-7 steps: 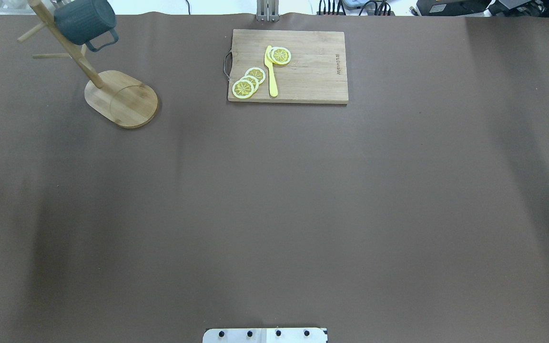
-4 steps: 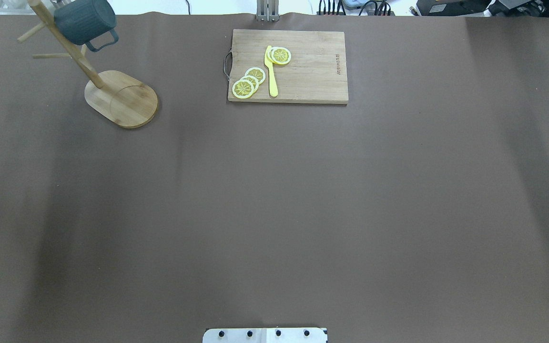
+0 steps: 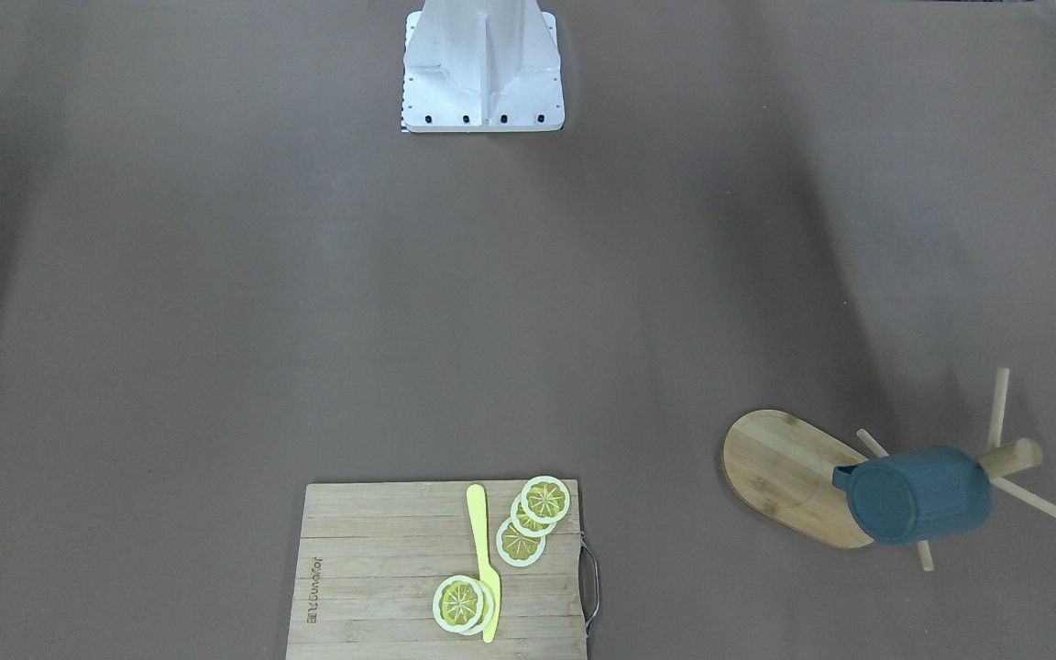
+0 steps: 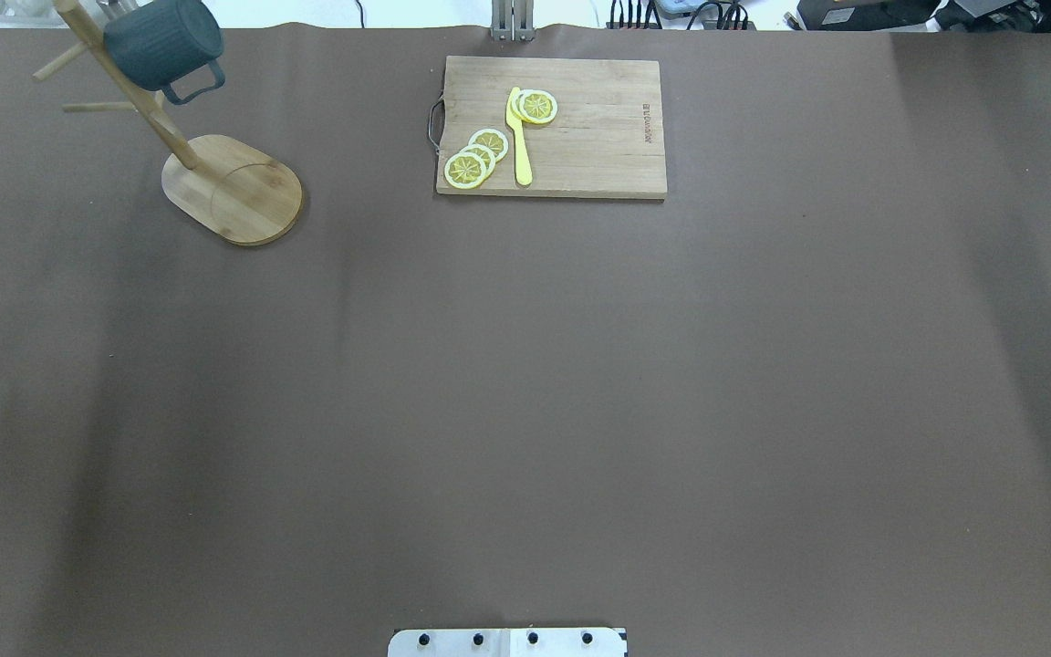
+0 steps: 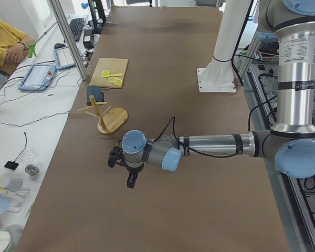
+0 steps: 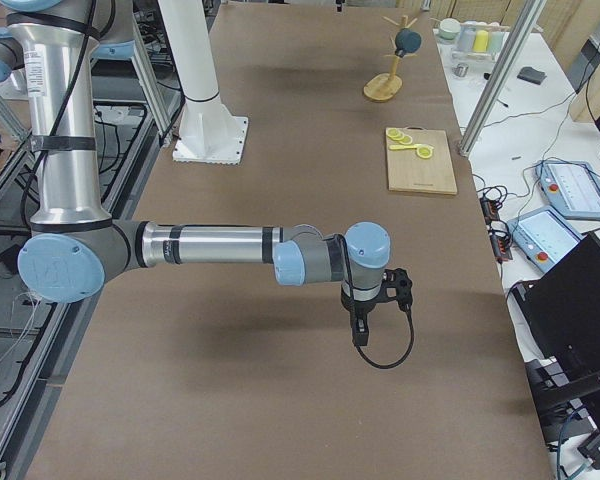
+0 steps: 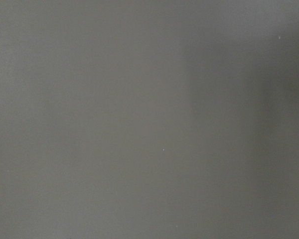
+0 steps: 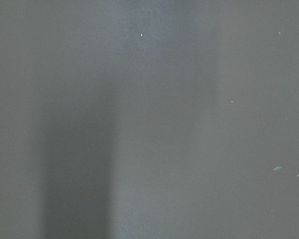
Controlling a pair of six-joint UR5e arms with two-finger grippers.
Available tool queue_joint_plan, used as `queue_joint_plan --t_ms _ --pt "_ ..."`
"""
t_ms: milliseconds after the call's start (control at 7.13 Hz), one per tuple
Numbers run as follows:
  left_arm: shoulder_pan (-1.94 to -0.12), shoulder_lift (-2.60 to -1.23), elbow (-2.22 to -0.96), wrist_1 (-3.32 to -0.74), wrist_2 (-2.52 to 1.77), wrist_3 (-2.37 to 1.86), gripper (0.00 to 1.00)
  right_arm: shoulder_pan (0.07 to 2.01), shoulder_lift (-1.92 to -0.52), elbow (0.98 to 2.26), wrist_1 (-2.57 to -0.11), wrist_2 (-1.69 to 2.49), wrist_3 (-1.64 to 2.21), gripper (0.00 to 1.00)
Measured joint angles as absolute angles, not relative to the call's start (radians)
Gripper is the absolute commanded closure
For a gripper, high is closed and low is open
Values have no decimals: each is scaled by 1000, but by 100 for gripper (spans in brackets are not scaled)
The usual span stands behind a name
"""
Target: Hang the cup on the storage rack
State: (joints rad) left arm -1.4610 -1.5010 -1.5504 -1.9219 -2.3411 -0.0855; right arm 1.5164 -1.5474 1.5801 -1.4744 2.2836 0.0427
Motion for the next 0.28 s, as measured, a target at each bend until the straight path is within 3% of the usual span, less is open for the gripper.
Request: queue_joint_plan --t_ms 280 --pt "-1462 -1499 -1563 -1919 -2343 -83 2 1516 -1545 1581 -1477 2285 40 0"
